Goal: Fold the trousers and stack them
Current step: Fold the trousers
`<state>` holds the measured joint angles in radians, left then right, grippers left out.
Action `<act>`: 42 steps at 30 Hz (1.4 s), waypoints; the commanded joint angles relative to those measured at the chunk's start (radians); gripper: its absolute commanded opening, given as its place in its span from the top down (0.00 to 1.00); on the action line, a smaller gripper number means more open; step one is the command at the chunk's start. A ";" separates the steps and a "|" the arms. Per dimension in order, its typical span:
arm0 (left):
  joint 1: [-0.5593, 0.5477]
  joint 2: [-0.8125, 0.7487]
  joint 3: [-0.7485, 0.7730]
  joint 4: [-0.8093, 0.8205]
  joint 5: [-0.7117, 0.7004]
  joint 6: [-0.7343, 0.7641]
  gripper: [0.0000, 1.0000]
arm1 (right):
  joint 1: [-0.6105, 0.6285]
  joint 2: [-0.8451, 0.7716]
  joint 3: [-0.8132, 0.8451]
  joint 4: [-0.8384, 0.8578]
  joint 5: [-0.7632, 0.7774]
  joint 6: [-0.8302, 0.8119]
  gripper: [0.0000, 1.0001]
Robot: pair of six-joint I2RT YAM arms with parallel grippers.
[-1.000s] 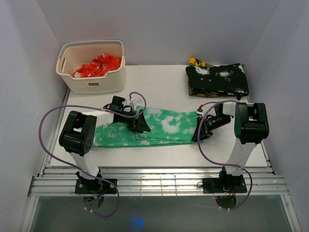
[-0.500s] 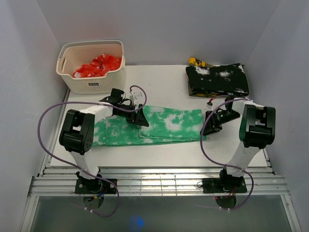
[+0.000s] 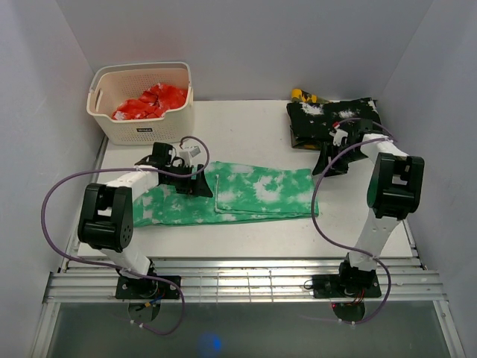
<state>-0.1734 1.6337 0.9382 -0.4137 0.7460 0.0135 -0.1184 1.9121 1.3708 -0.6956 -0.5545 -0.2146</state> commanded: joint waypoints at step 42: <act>0.569 -0.121 0.028 -0.261 0.135 0.133 0.07 | -0.052 0.111 -0.199 -0.047 -0.179 -0.046 0.44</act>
<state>0.3046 1.5593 0.9268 -0.5533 0.8520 0.0795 -0.1802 1.9820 1.1946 -0.8078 -0.7731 -0.2417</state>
